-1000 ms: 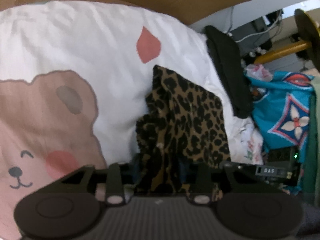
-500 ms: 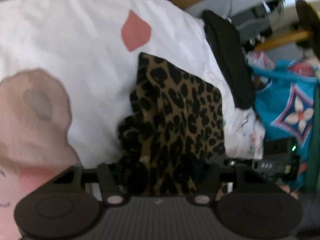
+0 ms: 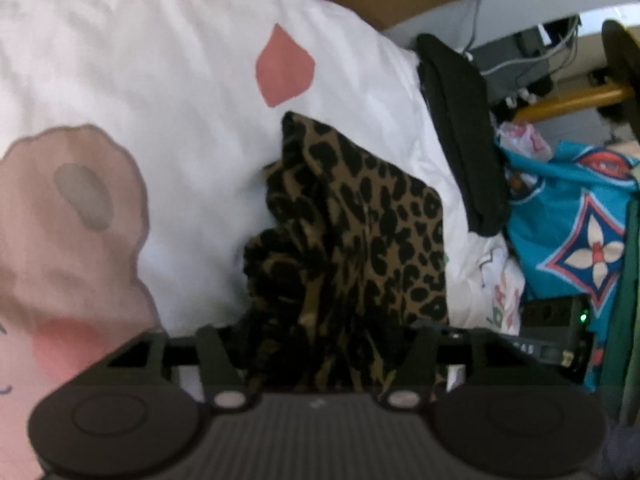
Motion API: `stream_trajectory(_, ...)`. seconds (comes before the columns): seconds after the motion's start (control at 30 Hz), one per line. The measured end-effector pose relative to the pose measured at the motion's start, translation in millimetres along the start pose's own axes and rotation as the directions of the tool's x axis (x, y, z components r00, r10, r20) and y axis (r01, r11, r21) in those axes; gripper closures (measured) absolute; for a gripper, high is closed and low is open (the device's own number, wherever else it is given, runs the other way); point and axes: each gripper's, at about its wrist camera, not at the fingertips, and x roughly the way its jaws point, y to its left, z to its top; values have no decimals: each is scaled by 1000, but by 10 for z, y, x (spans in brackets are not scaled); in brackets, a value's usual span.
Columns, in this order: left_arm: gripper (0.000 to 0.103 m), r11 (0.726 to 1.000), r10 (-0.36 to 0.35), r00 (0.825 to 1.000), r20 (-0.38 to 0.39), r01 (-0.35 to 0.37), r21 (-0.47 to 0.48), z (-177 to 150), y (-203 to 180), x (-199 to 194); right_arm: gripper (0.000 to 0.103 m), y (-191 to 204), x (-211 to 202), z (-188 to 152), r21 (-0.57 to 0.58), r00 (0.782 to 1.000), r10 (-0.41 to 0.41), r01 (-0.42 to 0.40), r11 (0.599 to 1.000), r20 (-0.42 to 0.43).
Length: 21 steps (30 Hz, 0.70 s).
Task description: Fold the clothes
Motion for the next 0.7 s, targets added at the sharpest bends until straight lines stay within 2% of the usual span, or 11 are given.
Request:
stream_trajectory(0.1,38,999,18,1000,-4,-18,31,-3,-54,33,83,-28,53,9,6,1000,8,-8,1000,-8)
stream_trajectory(0.17,50,997,55,998,-9,-55,63,-2,-113,43,82,-47,90,25,17,1000,15,-15,1000,-15)
stream_trajectory(0.23,62,996,75,997,-12,-75,55,13,-142,25,87,3,108,53,-4,1000,-1,1,1000,-24)
stream_trajectory(0.3,67,993,96,995,-6,-95,65,16,-201,8,90,99,107,67,-49,999,-34,32,998,-26)
stream_trajectory(0.37,69,987,131,991,6,-131,88,13,-267,37,95,219,105,61,-100,997,-73,71,992,-19)
stream_trajectory(0.5,73,977,177,983,43,-180,110,-33,-363,38,97,385,86,44,-146,990,-138,137,980,4)
stream_trajectory(0.7,75,972,201,975,98,-211,106,-127,-426,-64,98,511,-46,38,-176,989,-148,150,973,24)
